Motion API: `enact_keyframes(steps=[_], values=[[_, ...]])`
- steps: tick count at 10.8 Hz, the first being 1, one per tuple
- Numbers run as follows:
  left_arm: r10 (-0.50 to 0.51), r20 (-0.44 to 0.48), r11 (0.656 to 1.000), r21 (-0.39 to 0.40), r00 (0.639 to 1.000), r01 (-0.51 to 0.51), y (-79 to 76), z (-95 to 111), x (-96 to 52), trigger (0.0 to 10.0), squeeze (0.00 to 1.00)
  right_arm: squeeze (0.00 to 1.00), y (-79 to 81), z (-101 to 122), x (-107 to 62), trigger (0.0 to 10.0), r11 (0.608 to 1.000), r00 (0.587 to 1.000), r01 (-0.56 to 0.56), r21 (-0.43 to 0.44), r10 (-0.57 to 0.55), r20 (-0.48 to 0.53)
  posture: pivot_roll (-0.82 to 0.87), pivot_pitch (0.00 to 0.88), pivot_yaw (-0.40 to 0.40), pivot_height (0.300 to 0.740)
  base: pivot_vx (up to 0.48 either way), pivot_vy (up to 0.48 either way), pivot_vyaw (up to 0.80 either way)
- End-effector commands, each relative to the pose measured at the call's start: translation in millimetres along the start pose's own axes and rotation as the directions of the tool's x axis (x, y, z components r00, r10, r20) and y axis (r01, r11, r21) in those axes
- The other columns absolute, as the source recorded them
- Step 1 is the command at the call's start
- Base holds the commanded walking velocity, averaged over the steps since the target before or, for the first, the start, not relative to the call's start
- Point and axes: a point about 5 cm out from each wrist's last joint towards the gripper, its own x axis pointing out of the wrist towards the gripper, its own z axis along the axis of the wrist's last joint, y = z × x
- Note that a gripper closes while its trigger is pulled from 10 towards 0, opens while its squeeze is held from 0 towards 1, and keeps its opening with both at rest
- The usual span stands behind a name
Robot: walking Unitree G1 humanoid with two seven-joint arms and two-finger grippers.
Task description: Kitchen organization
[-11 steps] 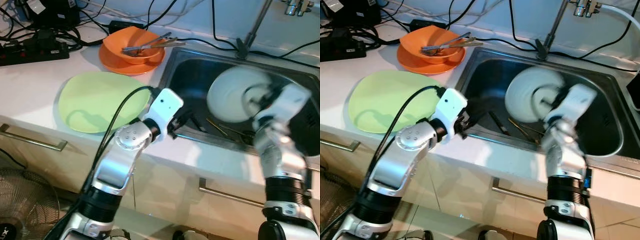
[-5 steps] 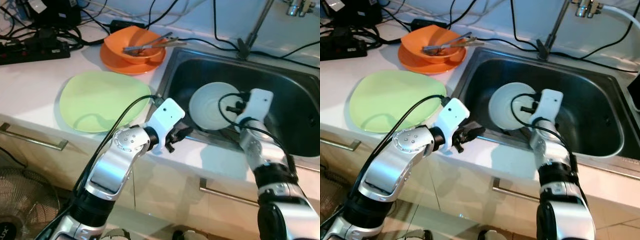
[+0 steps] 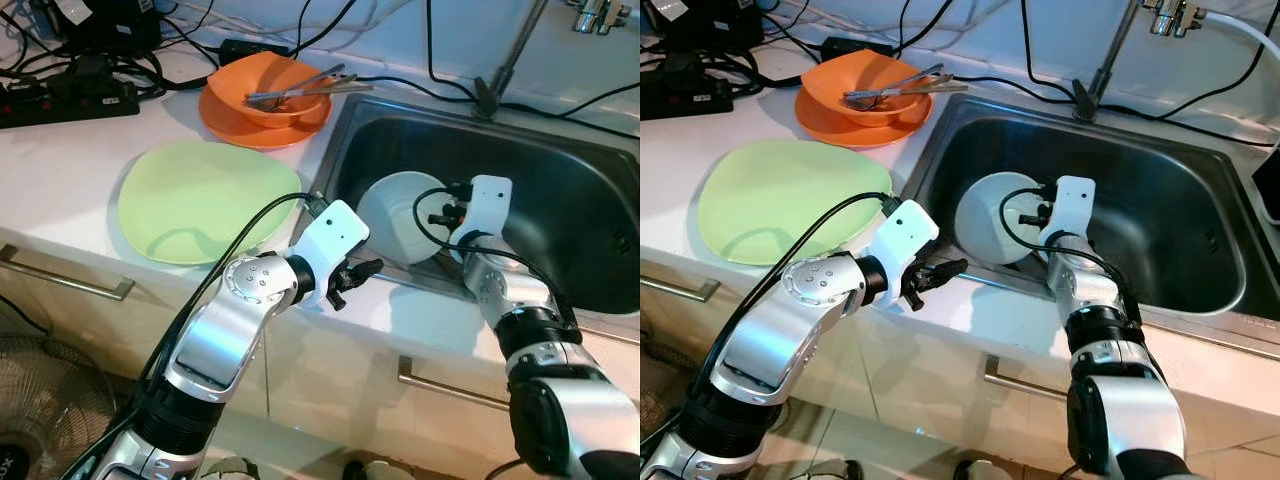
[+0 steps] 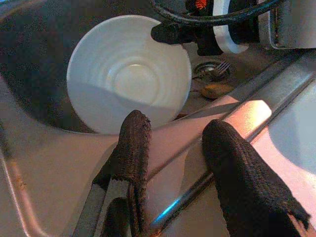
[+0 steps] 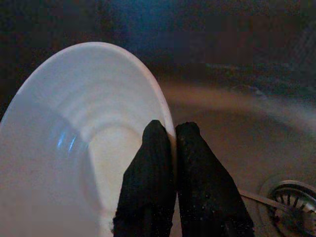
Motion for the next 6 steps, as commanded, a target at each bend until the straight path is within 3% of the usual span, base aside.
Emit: enact_keyframes(steps=[1, 3, 4, 6], values=[[-0.025, -0.009, 1.000, 0.014, 1.000, 0.025, -5.5, 2.6, 0.7, 10.0, 0.00, 1.00, 1.0, -5.7, 0.9, 10.0, 1.000, 0.999, -0.017, -0.014, 0.017, -0.027, 0.07, 0.091, -0.107, 0.740, 0.000, 0.000, 0.00], [-0.031, -0.015, 0.999, 0.017, 0.999, 0.031, -6.8, 2.2, 0.7, 10.0, 0.00, 1.00, 6.9, -7.6, 1.3, 10.0, 0.998, 0.998, -0.057, -0.024, 0.057, -0.029, 0.07, 0.091, -0.107, 0.740, 0.000, 0.000, 0.00], [-0.033, -0.018, 0.999, 0.018, 0.999, 0.034, -7.4, 1.8, 0.9, 10.0, 0.00, 0.00, 7.8, -8.2, 1.4, 10.0, 0.998, 0.998, -0.060, -0.026, 0.060, -0.027, 0.06, 0.091, -0.108, 0.740, 0.000, 0.000, 0.00], [-0.035, -0.021, 0.999, 0.017, 0.999, 0.035, -8.1, 1.1, 1.1, 10.0, 0.00, 0.00, 6.5, -8.7, 1.2, 10.0, 0.998, 0.999, -0.052, -0.035, 0.052, -0.016, 0.07, 0.085, -0.106, 0.740, 0.000, 0.000, 0.00]])
